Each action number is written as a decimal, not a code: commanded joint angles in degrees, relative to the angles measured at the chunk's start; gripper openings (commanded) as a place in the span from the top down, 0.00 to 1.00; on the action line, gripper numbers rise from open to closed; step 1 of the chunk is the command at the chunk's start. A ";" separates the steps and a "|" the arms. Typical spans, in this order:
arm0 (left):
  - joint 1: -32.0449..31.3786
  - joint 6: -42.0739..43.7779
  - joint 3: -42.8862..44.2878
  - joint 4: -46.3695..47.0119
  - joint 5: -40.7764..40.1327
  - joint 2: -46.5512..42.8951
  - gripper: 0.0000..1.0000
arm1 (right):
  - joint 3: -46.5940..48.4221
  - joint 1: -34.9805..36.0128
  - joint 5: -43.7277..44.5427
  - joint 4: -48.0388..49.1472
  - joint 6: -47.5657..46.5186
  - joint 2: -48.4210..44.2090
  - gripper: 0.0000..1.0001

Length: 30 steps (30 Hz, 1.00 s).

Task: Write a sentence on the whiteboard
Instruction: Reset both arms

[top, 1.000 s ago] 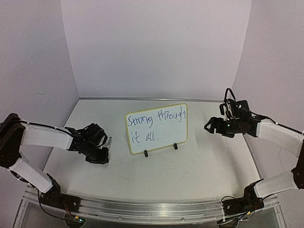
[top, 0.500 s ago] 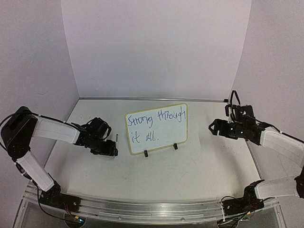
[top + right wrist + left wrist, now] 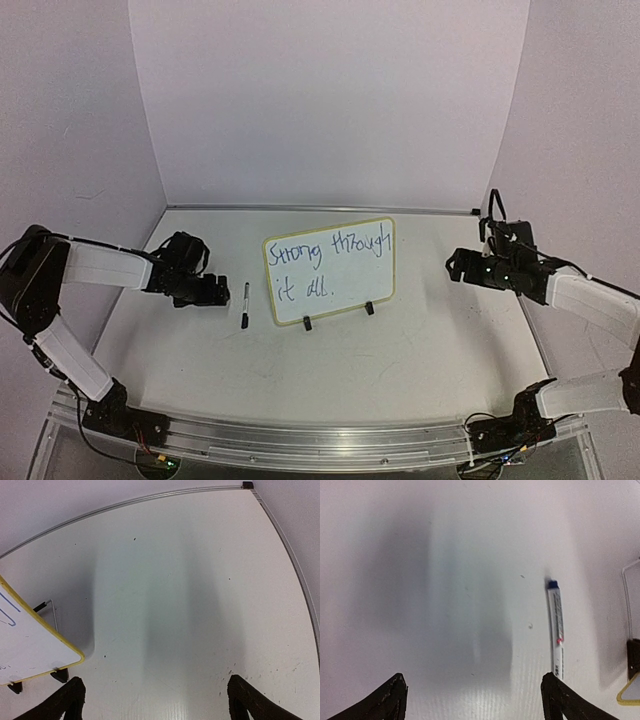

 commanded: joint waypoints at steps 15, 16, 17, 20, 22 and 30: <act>24.27 14.86 -11.38 33.88 -11.58 -11.86 0.00 | -13.58 -13.53 9.36 34.56 -7.31 -0.20 0.06; 24.34 15.79 -12.75 36.80 -12.72 -11.65 0.00 | -15.08 -13.69 10.28 37.55 -7.91 0.20 0.06; 24.36 16.46 -14.10 38.59 -13.85 -11.19 0.01 | -16.29 -13.83 10.91 40.17 -8.37 0.96 0.06; 24.36 18.77 -16.79 42.75 -15.15 -9.36 0.01 | -20.28 -14.39 12.57 48.80 -9.66 3.75 0.06; 24.36 19.56 -18.24 45.21 -15.07 -8.03 0.00 | -22.24 -14.78 13.14 53.93 -10.13 6.51 0.05; 24.36 18.84 -16.67 45.57 -15.14 -4.16 0.01 | -22.69 -14.83 13.89 60.91 -10.94 12.78 0.05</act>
